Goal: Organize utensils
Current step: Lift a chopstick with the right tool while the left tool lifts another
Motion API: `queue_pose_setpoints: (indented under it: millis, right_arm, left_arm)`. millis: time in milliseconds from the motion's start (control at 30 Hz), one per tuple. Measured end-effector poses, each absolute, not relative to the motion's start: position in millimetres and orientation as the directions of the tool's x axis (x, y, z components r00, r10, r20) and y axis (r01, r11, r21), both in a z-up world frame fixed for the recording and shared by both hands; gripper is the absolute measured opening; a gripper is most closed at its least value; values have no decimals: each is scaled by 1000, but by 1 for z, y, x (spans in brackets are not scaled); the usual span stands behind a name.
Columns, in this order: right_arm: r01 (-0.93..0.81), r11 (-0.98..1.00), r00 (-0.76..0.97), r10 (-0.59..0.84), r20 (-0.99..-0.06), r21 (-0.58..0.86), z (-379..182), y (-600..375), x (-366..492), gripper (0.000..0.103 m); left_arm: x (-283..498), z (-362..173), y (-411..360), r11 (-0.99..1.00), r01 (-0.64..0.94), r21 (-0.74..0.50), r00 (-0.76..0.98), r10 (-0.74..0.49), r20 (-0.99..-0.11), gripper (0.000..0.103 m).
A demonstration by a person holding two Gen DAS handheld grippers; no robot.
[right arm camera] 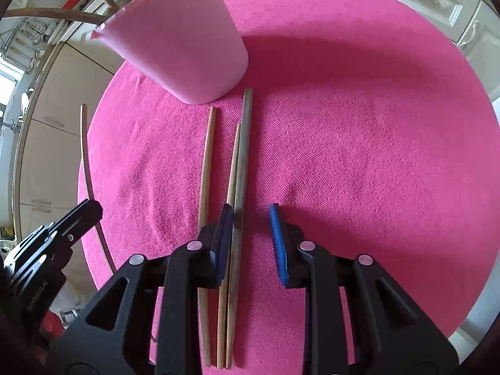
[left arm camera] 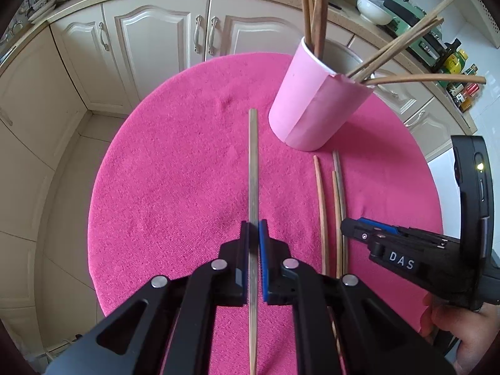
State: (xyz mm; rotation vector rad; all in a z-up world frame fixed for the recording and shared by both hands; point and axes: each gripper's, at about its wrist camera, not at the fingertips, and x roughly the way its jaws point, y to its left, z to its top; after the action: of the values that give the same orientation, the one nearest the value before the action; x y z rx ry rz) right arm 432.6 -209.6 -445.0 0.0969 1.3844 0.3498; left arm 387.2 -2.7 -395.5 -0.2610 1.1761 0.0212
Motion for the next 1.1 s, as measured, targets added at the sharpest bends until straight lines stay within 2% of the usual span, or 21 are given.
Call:
queue_pose_setpoints:
  millis: [200, 433, 533, 600, 700, 800, 1100]
  right_arm:
    - [-215, 955, 155, 240, -958, 205, -442, -204, 434, 23]
    - [-289, 957, 188, 83, -979, 25, -434, -181, 435, 24]
    - [-306, 951, 194, 91, -977, 28, -440, -170, 433, 22]
    - [-279, 957, 200, 133, -971, 74, -437, -178, 434, 11]
    - [-248, 957, 205, 203, -957, 150, -438, -190, 426, 8]
    - [-218, 941, 221, 304, -927, 257, -428, -212, 423, 8]
    - [-181, 896, 336, 443, -831, 405, -386, -249, 413, 7]
  left_arm:
    - [388, -395, -9, 973, -135, -188, 388, -122, -914, 6]
    - [391, -393, -13, 975, -125, -186, 392, -123, -912, 6]
    - [392, -394, -15, 976, -122, -181, 391, -120, -912, 6]
    - [391, -393, -15, 977, -111, -181, 395, -123, -910, 6]
    - [389, -389, -19, 979, -92, -184, 404, -132, -905, 6]
    - [386, -383, -20, 978, -72, -195, 422, -147, -895, 6]
    - [383, -360, -9, 962, -49, -269, 501, -209, -840, 6]
